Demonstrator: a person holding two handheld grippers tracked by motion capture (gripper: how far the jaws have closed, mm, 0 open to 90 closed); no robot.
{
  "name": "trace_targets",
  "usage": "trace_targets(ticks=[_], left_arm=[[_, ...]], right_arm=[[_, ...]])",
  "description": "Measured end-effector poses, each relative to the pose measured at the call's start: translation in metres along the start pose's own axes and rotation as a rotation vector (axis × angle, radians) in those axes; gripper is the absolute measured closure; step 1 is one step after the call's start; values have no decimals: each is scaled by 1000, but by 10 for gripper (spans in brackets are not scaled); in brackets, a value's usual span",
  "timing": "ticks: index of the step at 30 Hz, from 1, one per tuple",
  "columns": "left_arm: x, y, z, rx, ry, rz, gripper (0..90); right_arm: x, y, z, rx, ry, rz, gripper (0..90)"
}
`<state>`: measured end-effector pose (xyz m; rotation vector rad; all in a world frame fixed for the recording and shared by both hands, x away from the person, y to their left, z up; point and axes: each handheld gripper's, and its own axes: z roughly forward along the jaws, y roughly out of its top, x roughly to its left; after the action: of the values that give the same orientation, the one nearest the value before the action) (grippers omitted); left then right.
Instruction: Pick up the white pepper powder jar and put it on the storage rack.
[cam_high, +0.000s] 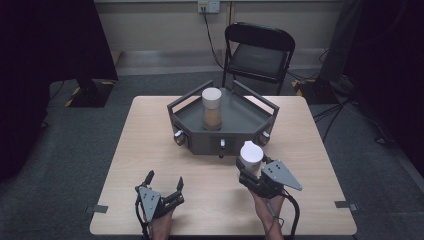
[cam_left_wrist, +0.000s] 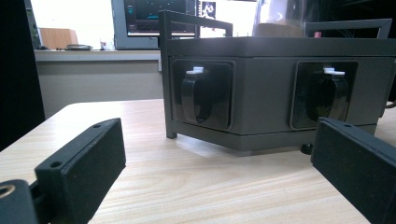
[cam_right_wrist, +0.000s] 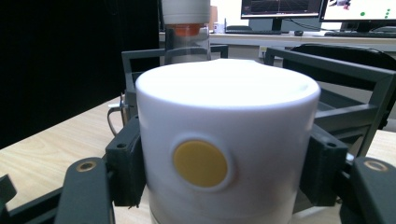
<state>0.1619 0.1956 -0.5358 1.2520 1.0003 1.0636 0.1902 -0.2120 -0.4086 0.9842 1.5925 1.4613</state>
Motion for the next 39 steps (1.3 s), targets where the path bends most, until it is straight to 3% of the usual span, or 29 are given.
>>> trace_targets(ticks=[12,21,39], left_arm=[[0,0,0,0,-1,0,25],[0,0,0,0,0,0,25],[0,0,0,0,0,0,25]], right_arm=[[-6,21,13,-29,-3,4,300],[-8,37,28,-44,-6,-34,300],[-17,62,59,-61,-37,-44,300]])
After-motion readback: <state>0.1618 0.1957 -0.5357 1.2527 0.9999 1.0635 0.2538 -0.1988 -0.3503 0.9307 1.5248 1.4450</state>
